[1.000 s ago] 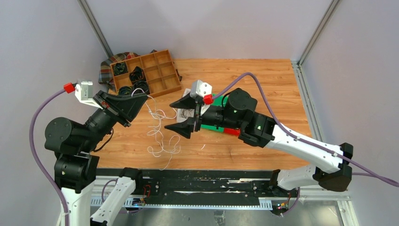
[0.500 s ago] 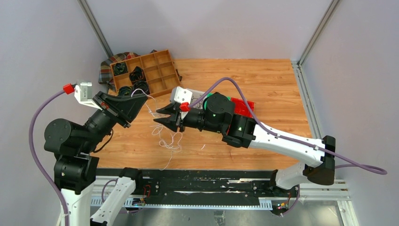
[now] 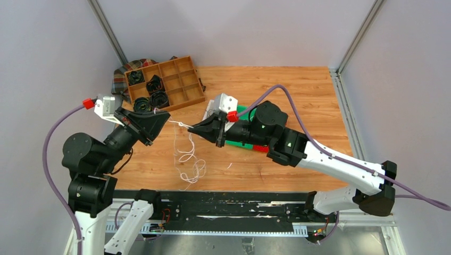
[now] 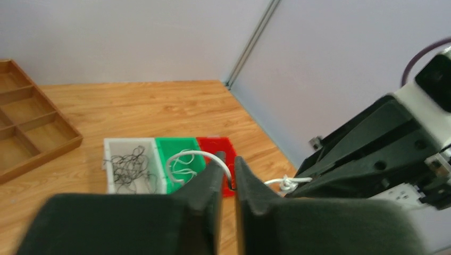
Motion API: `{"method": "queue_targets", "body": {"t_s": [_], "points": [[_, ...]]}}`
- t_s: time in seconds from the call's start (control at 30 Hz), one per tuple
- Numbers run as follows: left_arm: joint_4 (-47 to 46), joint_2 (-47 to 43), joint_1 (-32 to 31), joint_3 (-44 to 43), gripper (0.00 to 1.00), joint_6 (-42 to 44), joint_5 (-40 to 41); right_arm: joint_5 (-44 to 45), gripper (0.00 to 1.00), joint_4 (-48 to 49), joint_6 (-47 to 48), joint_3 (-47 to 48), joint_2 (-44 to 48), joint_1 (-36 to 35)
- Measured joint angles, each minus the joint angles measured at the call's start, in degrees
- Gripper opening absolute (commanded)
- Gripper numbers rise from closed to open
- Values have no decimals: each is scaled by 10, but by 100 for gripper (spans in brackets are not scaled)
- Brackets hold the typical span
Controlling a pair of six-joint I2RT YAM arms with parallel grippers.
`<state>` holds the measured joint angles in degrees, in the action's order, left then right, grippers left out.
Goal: Untangle the cables
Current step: Untie the cable.
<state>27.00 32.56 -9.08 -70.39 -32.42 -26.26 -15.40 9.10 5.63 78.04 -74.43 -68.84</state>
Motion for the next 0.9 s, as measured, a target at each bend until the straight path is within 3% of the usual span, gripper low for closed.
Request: {"method": "queue_targets", "body": {"t_s": [0.13,0.33,0.43,0.53,0.77,0.9], "points": [[5,2,0,25,46,27,-7,-54,1,-30,-13,-5,14,42],[5,15,0,30,56,100,-82,-108,0,-107,7,-4,15,74],[5,30,0,24,55,155,-137,-128,1,-153,30,5,11,79],[18,50,0,13,48,237,-191,-141,1,-184,49,19,5,82],[147,104,0,-13,37,551,-239,-160,1,-217,77,22,-2,84],[187,116,0,-13,36,662,-247,-170,1,-224,79,22,-5,84]]}}
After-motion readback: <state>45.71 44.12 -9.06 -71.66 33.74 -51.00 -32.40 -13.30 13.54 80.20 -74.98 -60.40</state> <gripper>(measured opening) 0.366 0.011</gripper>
